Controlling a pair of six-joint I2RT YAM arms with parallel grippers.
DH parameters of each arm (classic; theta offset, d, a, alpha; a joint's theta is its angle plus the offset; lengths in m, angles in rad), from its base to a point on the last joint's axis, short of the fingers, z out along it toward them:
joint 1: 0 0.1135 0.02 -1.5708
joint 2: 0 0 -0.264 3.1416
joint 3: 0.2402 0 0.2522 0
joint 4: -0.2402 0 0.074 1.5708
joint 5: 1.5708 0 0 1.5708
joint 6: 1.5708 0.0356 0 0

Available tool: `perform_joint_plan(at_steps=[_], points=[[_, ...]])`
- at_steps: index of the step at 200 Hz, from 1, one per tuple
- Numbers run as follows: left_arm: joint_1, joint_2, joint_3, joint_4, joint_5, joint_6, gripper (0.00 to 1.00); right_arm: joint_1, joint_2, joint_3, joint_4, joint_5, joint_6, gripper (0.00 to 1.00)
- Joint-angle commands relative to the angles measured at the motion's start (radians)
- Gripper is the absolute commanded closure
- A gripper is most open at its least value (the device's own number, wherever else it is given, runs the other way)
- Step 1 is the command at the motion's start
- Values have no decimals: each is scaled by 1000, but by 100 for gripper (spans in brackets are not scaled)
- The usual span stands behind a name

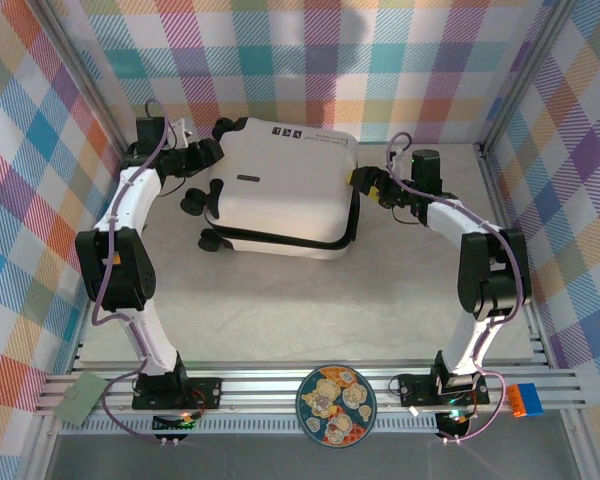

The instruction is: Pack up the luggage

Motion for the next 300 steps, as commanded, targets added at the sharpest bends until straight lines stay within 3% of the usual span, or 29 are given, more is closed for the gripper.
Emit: perform_joint_plan(at_steps=[1,59,120,174,226,278,300], points=[[-29,-37,-39,-20,98,5,36,30,29,25,33,-59,20,1],[-101,-155,-108,-63,90,36,37,57,2,48,38,-108,22,1],[-185,-329,-232,-13,60,-15,36,60,-83,11,55,-162,19,1],[-222,-416,-305,-20,1,-36,36,61,-165,-32,-7,-113,-22,1],[-246,-467,-414,0,-52,-40,36,59,-150,-58,-16,-91,-35,1],[-242,-538,-400,-107,-375,-28,34,59,-143,-61,-56,-62,-74,1],[-219,-570,-420,-113,-449,-50,28,59,-133,-58,-62,-56,-80,1]])
